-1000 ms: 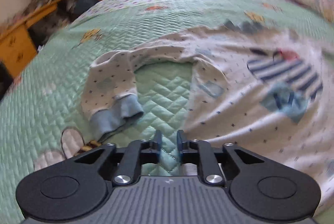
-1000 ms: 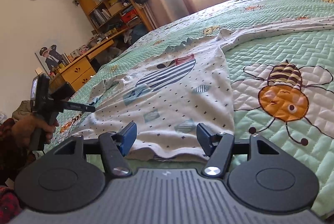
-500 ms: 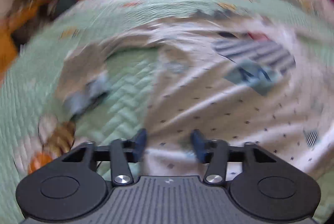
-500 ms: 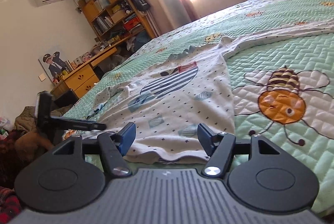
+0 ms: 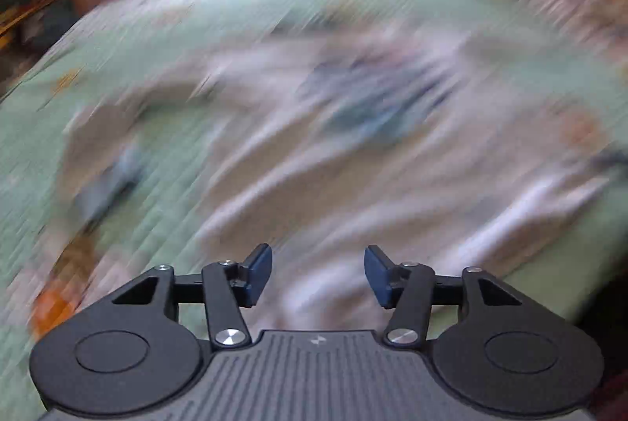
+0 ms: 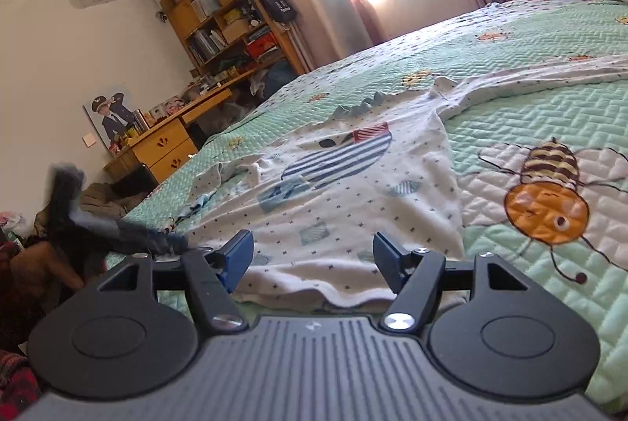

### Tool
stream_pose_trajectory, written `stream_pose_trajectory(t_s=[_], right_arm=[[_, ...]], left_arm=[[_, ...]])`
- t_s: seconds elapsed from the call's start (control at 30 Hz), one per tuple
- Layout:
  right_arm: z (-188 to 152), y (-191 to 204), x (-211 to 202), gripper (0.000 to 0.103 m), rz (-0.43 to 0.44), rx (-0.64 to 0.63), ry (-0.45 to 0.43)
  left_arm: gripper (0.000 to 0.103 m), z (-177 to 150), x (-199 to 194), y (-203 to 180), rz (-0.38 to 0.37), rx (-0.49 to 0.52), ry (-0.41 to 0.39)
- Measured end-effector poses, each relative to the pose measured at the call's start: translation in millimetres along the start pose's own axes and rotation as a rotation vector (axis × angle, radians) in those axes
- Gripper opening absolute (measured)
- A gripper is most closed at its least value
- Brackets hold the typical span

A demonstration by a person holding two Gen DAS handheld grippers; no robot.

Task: Fold clothes

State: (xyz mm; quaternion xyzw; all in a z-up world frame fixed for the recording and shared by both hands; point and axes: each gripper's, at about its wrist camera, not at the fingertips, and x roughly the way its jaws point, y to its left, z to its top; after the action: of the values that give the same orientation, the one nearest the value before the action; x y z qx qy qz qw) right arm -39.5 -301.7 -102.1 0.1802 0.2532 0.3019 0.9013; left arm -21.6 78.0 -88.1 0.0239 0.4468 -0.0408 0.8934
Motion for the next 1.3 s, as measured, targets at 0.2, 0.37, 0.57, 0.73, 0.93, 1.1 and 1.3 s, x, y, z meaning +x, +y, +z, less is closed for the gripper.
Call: stream_pose_trajectory(t_s=[0.2,0.37,0.57,0.73,0.93,1.1,1.3], right_arm=[[-1,-3,-5,0.07,-0.014,0.001,0.003],[9,6,8,0.072,0.019,-0.031,0.019],[23,25,59,0.076,0.155,-0.05,0.144],[9,8,93,0.059,0.096,0.058,0.321],[29,-3,56,0.066,0.338,0.279,0.187],[9,-15,87,0.071,0.538,0.544,0.262],[-3,-11,92,0.061,0.443,0.633,0.328]], left_arm=[[0.047,-10,-30,43,-0.014,-0.218,-0.044],[0.06,1,-47,32,-0.073,-0.211,-0.132],[0.08,5,-18,-24,-0.072,-0.014,-0.093],[0.085,-3,3,-32,-0.039,-0.02,-0.032],[0.083,10,-26,-19,-0.162,-0.134,-0.116],[0.085,8,-4,-55,-0.166,-0.022,-0.047],[0.085,1,-9,-61,-0.142,0.011,-0.031]])
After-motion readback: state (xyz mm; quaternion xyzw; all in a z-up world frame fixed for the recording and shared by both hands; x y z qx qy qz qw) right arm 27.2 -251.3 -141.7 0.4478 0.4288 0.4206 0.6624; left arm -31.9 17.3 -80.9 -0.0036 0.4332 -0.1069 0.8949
